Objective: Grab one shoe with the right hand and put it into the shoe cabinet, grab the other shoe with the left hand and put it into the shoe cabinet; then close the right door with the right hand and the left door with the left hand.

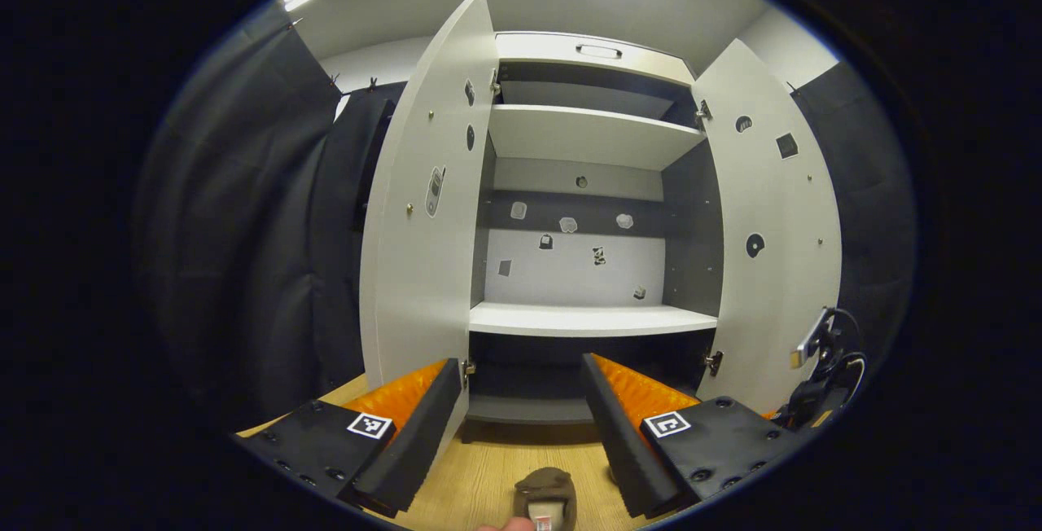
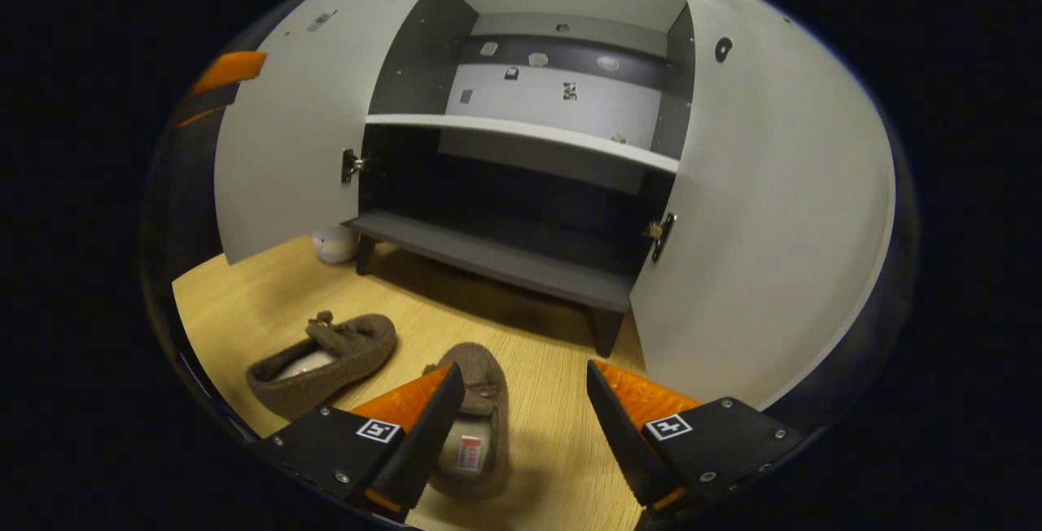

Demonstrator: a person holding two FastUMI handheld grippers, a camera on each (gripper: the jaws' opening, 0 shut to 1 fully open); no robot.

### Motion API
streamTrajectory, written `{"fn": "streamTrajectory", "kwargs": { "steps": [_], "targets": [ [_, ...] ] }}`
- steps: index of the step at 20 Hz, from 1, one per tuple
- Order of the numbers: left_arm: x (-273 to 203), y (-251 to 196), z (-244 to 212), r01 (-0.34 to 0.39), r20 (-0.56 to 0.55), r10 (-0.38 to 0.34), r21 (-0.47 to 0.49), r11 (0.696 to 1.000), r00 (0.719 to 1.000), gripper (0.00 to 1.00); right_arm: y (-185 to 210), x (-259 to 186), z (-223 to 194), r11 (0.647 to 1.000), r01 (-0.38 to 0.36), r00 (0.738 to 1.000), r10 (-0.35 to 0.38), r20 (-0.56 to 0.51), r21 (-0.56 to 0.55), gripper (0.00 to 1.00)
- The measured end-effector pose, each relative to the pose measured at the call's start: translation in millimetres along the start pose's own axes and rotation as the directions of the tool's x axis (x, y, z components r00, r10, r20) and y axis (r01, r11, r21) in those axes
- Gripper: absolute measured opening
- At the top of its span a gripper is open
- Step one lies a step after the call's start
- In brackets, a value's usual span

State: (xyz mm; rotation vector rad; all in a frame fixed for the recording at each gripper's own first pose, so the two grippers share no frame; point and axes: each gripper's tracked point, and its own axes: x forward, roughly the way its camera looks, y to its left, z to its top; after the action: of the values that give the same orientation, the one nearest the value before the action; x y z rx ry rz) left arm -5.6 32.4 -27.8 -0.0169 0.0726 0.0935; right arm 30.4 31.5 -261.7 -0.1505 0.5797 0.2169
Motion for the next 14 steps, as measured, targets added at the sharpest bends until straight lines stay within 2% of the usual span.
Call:
{"fn": "streamTrajectory", "kwargs": {
  "steps": [4,7,8,12,14],
  "targets": [
    [-1,1,-2,-0.008,-0.006,0.008,0.001,1.0,1.0,0.94,-4,17,-55,1.0,-0.017,0.988,0.018,-0.151,0.003,0.9],
    [-2,1,-5,-0.01,-0.015,0.01,0.005,1.0,1.0,0.96,1,36,-83,0.999,-0.054,0.969,0.053,-0.242,0.004,0.83],
    [-3,1,-6,-0.01,-0.017,0.01,0.008,1.0,1.0,0.96,7,44,-86,0.997,-0.075,0.963,0.081,-0.257,0.031,0.82],
    [-3,2,-7,-0.016,-0.022,0.016,0.008,1.0,1.0,0.96,10,68,-91,0.993,-0.089,0.955,0.106,-0.278,0.072,0.72],
    [-5,2,-9,-0.018,-0.03,0.018,0.005,1.0,0.999,0.96,18,75,-93,0.989,-0.106,0.946,0.133,-0.294,0.104,0.64]
  ]
}}
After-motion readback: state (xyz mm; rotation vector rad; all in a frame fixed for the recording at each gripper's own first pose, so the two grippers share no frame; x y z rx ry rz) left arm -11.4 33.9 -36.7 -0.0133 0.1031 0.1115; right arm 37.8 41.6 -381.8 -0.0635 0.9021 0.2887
